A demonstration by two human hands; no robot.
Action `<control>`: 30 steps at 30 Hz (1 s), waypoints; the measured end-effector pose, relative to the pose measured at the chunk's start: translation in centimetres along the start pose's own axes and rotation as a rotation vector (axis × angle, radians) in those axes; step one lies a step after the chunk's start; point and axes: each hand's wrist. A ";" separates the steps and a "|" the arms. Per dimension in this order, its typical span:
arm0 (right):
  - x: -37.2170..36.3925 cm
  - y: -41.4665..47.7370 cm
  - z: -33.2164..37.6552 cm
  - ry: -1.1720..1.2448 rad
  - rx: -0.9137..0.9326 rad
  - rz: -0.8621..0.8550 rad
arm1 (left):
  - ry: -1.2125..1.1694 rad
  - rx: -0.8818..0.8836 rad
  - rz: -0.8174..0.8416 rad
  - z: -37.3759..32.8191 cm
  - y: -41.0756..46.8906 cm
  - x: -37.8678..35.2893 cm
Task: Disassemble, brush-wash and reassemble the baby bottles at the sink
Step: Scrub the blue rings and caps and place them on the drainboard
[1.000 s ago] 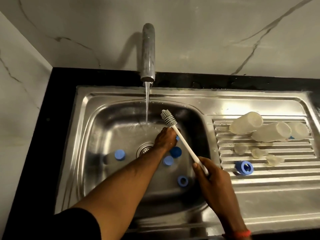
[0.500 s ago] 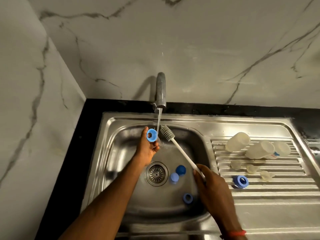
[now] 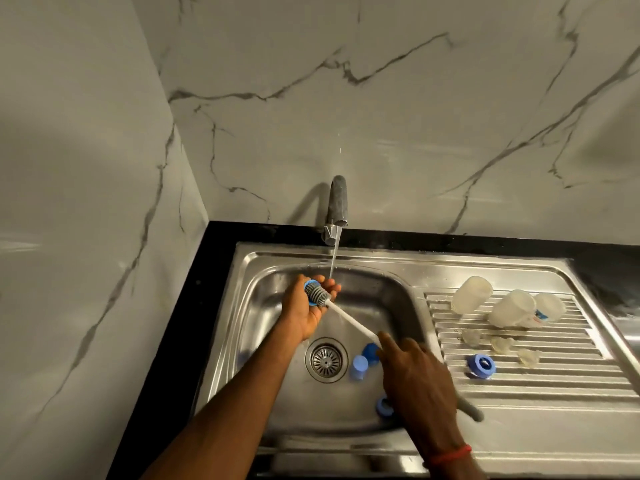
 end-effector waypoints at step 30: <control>-1.6 2.0 1.2 1.049 -0.670 0.445 | -0.100 -0.072 0.061 -2.0 -0.4 -2.3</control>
Point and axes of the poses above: each hand's wrist, its own y-axis towards the middle knuckle, its own x-axis out of the back of the hand, z = x × y, and after that the axes turned 13 degrees about -z, right-handed
